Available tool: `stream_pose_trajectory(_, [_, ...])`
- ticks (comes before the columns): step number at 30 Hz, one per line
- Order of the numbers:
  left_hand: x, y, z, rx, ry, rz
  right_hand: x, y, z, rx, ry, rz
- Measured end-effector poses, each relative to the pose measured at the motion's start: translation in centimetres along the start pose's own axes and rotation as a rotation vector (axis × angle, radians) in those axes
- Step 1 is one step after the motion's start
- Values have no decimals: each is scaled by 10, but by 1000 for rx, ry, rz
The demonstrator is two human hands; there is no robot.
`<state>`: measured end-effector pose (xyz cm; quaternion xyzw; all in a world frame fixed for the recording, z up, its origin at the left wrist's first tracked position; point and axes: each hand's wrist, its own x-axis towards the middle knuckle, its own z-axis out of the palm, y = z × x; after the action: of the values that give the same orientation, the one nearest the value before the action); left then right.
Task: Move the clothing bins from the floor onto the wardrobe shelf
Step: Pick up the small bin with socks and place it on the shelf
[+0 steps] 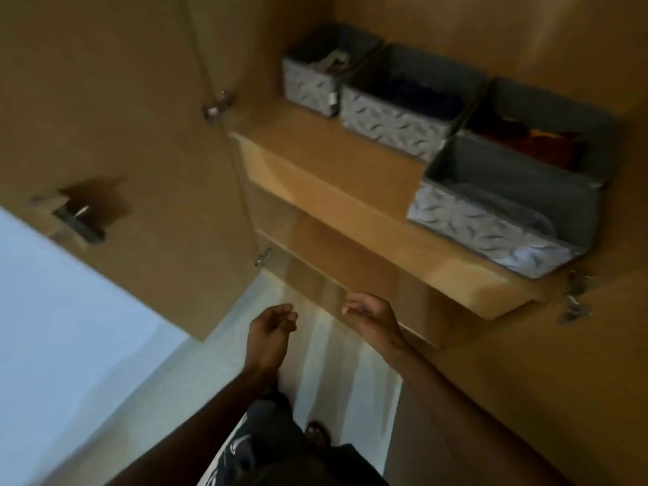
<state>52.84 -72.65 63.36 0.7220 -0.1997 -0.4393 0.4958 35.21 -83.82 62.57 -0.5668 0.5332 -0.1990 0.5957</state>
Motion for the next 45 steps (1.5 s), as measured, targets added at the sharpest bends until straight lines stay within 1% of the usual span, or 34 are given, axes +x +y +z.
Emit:
stream_pose_trajectory(4, [-44,-36,-55,-44,191,-73,-15,6,54,-107,-186,14])
stream_pose_trajectory(8, [-93,-70,-112,-111,375,-115,-42,5,120,-224,-407,-27])
stream_pose_trajectory(12, [-149,-110,-166,-219,561,-154,-78,10,193,-330,-588,-84])
stream_pose_trajectory(15, [-204,-143,-205,-297,698,-174,-117,19,250,-423,-736,-114])
stream_pose_trajectory(20, [-305,-204,-262,-370,869,-242,-196,42,330,-551,-898,-162])
stream_pose_trajectory(22, [-340,-228,-280,-387,946,-275,-226,54,356,-600,-963,-181])
stream_pose_trajectory(25, [-393,-266,-305,-460,1086,-346,-275,76,405,-700,-1108,-207])
stream_pose_trajectory(30, [-428,-324,-327,-563,1245,-494,-319,117,476,-894,-1305,-211])
stream_pose_trajectory(34, [-419,-380,-331,-637,1262,-618,-323,164,527,-1008,-1370,-202])
stream_pose_trajectory(36, [-395,-439,-333,-688,1238,-730,-308,219,565,-1090,-1418,-172])
stream_pose_trajectory(39, [-369,-500,-326,-714,1188,-852,-286,276,595,-1177,-1431,-169])
stream_pose_trajectory(43, [-312,-612,-315,-721,1075,-983,-241,392,637,-1341,-1464,-179])
stream_pose_trajectory(45, [-281,-670,-306,-710,1040,-1011,-218,455,653,-1410,-1476,-172])
